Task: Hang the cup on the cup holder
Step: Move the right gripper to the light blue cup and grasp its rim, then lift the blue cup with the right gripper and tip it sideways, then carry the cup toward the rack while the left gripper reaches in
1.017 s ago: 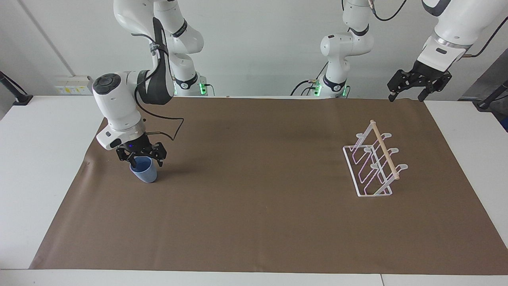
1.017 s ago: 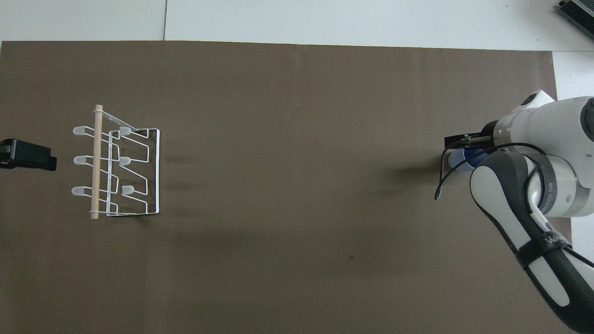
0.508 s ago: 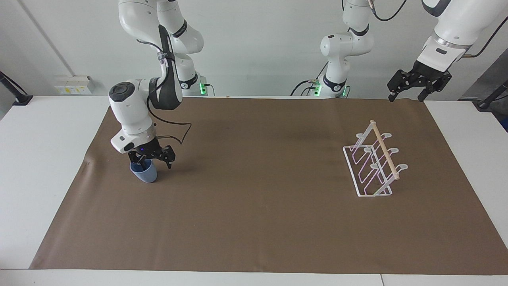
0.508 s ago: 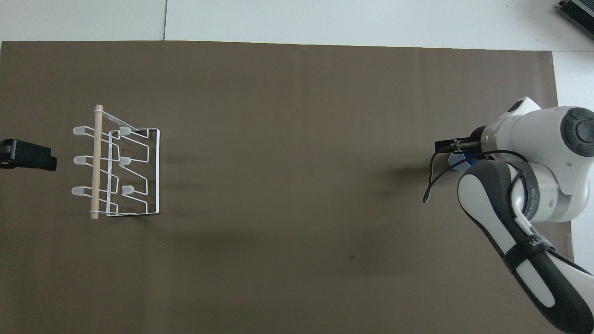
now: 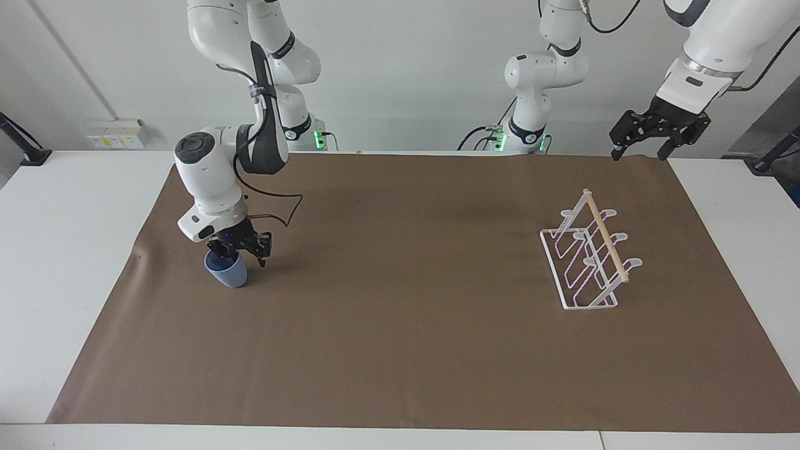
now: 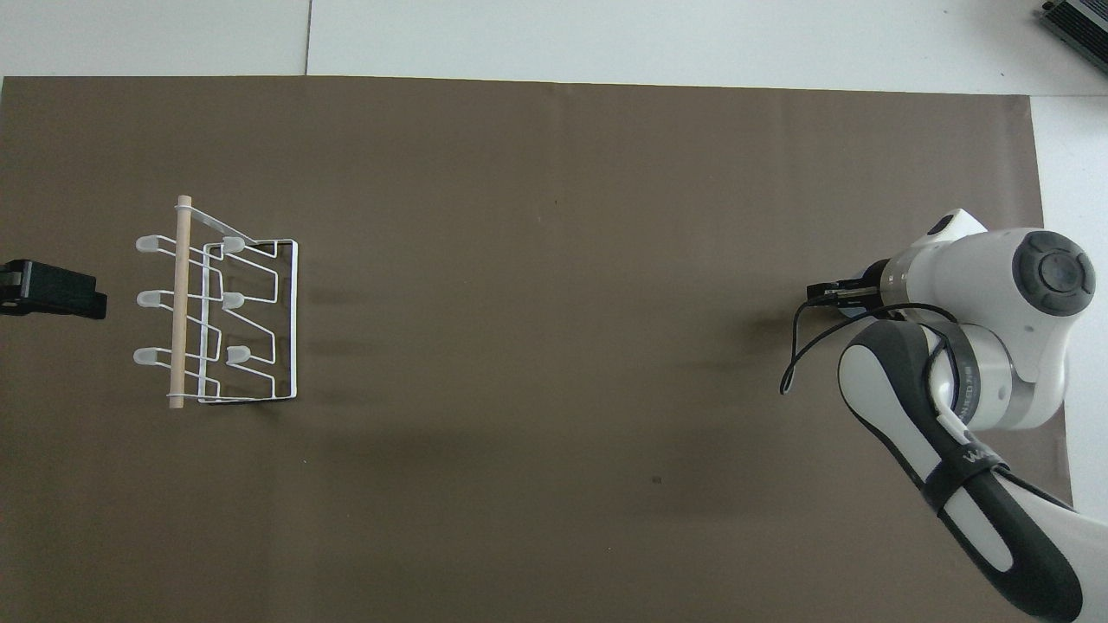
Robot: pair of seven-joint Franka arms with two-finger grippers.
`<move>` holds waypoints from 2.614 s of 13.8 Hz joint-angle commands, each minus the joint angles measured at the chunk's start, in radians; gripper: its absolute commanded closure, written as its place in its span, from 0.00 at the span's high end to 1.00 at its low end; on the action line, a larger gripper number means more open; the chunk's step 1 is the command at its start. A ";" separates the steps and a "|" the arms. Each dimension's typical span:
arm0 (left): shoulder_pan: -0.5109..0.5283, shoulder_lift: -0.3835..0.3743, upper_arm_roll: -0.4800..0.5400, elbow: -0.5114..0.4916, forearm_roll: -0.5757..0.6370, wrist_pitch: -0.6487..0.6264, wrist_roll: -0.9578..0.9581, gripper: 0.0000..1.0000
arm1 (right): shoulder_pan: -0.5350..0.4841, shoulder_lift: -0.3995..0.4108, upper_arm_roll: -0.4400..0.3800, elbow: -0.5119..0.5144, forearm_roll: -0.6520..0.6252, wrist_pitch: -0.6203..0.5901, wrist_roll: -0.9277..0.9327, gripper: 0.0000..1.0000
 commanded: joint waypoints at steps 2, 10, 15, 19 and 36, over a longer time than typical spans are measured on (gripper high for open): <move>0.014 -0.030 -0.006 -0.037 -0.009 0.025 0.014 1.00 | -0.015 -0.012 0.005 -0.016 0.012 0.006 0.021 0.00; 0.014 -0.030 -0.006 -0.037 -0.009 0.025 0.008 1.00 | -0.009 -0.017 0.009 0.088 0.014 -0.083 0.049 0.00; 0.013 -0.030 -0.006 -0.034 -0.009 0.014 0.001 1.00 | -0.007 -0.071 0.066 0.205 0.444 -0.161 -0.020 0.00; 0.016 -0.035 -0.006 -0.044 -0.011 0.008 -0.045 1.00 | 0.005 -0.078 0.133 0.298 0.697 -0.177 -0.026 0.00; 0.177 -0.118 -0.001 -0.349 -0.923 0.152 -0.445 1.00 | 0.022 -0.066 0.637 0.429 1.387 0.213 -0.026 0.00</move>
